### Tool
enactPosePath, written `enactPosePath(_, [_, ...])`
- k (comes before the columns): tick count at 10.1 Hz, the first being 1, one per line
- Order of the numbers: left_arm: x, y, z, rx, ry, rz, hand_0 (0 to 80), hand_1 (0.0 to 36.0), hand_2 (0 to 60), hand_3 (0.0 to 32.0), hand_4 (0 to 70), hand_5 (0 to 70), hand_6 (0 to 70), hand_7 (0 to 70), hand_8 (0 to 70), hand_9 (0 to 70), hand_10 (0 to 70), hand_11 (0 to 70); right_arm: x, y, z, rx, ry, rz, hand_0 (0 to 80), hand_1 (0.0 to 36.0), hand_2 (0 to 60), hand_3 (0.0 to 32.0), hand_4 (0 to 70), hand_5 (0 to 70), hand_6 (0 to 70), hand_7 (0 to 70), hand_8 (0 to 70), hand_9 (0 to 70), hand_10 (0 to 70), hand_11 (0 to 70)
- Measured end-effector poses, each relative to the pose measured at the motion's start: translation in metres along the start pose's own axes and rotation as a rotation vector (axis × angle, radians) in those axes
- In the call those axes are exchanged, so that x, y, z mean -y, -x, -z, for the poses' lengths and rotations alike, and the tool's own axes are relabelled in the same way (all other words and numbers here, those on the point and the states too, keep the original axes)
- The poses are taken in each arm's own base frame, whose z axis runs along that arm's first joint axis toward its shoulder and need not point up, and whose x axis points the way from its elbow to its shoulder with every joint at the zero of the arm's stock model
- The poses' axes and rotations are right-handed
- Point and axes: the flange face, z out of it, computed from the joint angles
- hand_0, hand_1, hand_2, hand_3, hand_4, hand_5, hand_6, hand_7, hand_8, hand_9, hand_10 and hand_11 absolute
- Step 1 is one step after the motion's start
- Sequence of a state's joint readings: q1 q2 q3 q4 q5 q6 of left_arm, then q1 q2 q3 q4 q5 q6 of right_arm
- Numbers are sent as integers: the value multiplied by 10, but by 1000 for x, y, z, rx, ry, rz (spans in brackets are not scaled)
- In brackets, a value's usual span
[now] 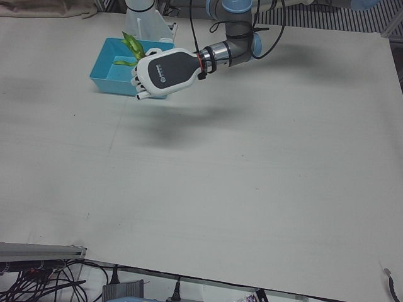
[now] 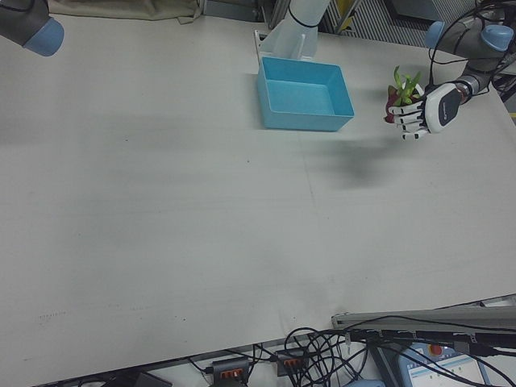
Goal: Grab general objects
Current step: 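Carry the dragon fruit with the left hand toward the blue tray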
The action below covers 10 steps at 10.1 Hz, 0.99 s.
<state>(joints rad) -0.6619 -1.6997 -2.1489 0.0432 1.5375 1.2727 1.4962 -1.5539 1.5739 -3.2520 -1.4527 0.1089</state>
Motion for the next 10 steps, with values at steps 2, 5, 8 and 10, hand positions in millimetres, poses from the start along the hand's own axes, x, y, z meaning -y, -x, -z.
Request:
enactPosePath(2, [-38,-3,-8,-14,72,53,460,155,600,0,700,700,700,621,662,666,700,700,0,0,0,0,0,0,0,0,0,0,0,0,0,0,0,0,0,0])
enactPosePath(5, [-100,0,-15,-19,169,132,471,161,600,0,700,700,700,650,656,661,700,700,0,0,0,0,0,0,0,0,0,0,0,0,0,0,0,0,0,0])
enactPosePath(8, [-124,-9,-17,-29,204,162,484,173,600,0,700,700,700,667,653,658,700,700,0,0,0,0,0,0,0,0,0,0,0,0,0,0,0,0,0,0])
enactPosePath(10, [-130,-16,-15,-24,212,169,485,176,600,0,700,700,700,671,647,650,700,700,0,0,0,0,0,0,0,0,0,0,0,0,0,0,0,0,0,0])
